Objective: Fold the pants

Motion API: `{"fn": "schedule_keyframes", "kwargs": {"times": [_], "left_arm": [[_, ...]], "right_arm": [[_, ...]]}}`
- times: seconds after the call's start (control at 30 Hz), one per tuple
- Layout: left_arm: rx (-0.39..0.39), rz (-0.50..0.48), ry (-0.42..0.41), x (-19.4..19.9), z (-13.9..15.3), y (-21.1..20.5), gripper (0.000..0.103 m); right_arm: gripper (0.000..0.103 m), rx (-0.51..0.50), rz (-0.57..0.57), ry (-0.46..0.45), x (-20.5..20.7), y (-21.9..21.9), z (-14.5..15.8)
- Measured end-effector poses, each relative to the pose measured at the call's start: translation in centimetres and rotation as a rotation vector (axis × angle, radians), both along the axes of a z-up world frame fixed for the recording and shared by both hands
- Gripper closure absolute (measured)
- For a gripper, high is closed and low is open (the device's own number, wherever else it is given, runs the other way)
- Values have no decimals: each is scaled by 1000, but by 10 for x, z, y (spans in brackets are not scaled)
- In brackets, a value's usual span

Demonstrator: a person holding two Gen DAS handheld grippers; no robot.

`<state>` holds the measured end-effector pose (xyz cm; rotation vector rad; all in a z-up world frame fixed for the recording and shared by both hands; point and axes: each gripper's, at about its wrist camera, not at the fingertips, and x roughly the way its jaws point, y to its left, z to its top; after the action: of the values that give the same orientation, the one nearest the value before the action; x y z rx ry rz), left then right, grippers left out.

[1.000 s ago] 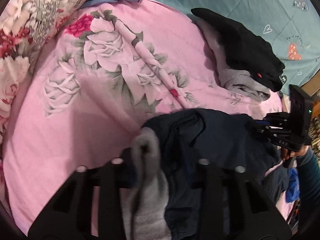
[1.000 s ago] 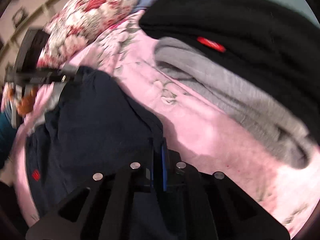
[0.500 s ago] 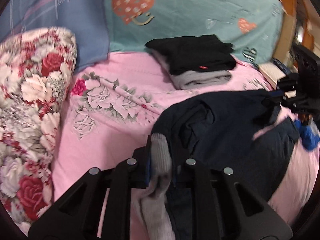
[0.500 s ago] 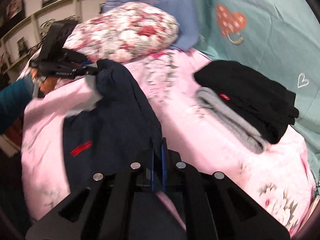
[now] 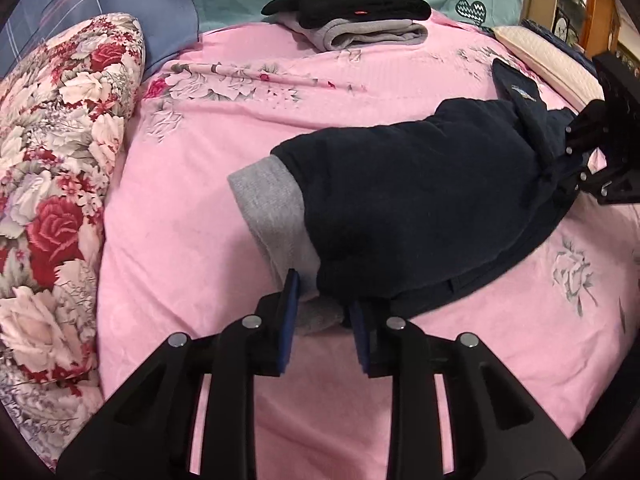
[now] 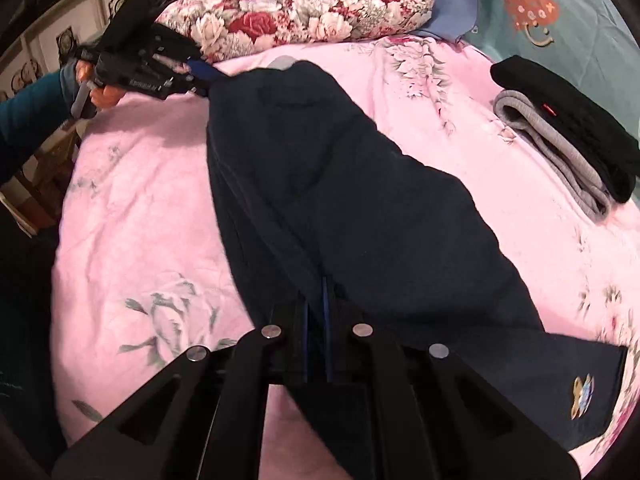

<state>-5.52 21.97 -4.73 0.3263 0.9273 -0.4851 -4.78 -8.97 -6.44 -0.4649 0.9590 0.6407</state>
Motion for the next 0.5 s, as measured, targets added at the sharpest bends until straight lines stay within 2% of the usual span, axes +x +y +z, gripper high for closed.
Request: {"fn": "schedule_keyframes", "kwargs": {"times": [0.07,0.17,0.3,0.33,0.37,0.4,0.5], "left_arm": [[19,13,-6,-8,4,9,74],[-40,55,-14,-10,17,22,71],[-139,68,-79,-9,41,11,45],[-162,59,-95,-8,46,4,42],[-179,45,-113,-7,49,-6,35],[-179,35,-124,-5,47,-17,31],[-119,23,-69,3,24,-38,31]], "right_arm": [[96,28,-15,25,1,-2,-5],[96,6,-10,53,-9,-4,-22],[91,40,-52,81,-7,-6,-22],[74,56,-72,98,-4,-8,-20],[51,70,-96,114,-2,-11,-17],[45,88,-125,127,-1,-16,-13],[44,166,-228,81,5,-51,18]]}}
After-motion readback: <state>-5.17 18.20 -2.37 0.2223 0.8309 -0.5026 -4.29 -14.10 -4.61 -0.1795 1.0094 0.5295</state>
